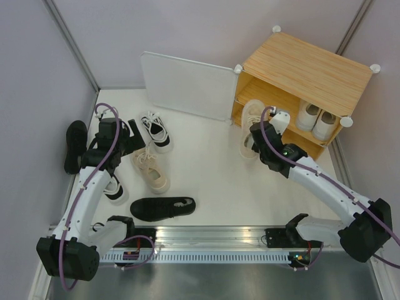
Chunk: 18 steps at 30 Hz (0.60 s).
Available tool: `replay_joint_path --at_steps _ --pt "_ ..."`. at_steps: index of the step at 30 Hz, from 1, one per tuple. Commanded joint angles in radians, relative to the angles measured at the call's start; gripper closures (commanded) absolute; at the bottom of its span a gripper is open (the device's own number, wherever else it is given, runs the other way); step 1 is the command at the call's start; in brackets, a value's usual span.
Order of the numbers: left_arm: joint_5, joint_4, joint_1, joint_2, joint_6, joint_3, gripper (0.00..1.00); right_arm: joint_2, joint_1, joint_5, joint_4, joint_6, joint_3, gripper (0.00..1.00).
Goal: Place and organize the shoes in the shoe cabinet
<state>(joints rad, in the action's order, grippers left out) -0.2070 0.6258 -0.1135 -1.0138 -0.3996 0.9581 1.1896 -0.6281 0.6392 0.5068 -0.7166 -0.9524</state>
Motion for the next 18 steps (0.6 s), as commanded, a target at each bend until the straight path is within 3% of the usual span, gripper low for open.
replay_joint_path --at_steps 1,18 --pt "0.008 -0.037 0.002 0.004 0.034 -0.009 0.0 -0.004 0.099 0.014 -0.077 0.085 -0.098 0.99" --pt "0.011 -0.04 0.002 0.003 0.039 -0.012 0.01 0.197 0.421 -0.027 -0.293 0.063 -0.215 0.99"
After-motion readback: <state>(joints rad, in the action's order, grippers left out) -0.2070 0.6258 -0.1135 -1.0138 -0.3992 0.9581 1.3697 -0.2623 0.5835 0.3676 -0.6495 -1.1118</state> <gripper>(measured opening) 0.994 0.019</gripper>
